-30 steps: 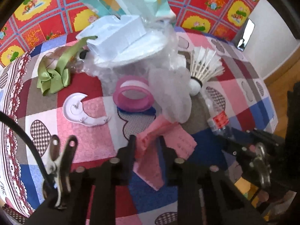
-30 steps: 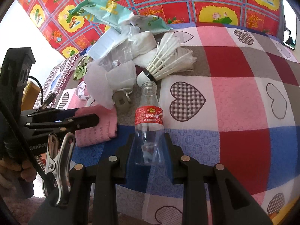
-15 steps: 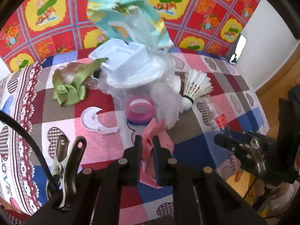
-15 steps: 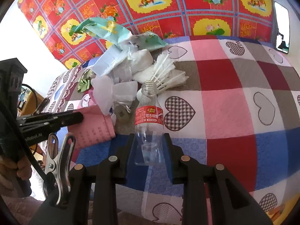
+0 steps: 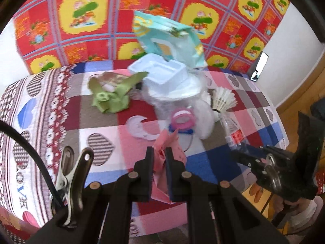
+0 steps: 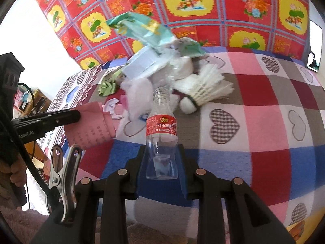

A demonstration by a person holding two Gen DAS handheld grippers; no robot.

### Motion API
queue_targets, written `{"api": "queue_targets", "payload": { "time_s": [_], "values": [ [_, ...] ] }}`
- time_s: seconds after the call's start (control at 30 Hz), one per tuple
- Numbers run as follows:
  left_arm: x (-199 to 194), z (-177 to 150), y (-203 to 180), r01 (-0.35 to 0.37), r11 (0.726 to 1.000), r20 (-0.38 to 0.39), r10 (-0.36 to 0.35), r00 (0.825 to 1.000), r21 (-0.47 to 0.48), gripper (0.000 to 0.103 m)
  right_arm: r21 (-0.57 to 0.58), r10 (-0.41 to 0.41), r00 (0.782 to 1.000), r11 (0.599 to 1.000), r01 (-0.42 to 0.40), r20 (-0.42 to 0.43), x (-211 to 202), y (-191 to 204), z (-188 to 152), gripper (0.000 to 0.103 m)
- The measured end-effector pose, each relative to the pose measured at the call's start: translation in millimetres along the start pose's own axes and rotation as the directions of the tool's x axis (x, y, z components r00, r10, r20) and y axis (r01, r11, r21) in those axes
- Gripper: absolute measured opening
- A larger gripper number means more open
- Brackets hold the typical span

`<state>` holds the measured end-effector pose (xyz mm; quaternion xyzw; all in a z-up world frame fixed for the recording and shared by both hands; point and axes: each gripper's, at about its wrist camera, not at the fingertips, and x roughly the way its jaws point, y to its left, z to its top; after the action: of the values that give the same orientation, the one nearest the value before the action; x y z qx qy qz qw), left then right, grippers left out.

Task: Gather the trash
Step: 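Carry the pink cloth and red-label bottle over to the red bin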

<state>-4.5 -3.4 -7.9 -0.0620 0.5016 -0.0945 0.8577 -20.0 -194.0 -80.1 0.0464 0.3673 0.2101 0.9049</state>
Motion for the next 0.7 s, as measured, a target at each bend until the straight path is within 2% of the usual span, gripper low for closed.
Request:
{"api": "queue_targets", "payload": {
  "time_s": [0.7],
  "values": [
    [-85,-40,120,-0.079,0.99,0.1,0.091,0.991,-0.117,0.011,-0.157,0.035,0.999,0.987,-0.032,0.017,8,136,9,0.029]
  ]
}}
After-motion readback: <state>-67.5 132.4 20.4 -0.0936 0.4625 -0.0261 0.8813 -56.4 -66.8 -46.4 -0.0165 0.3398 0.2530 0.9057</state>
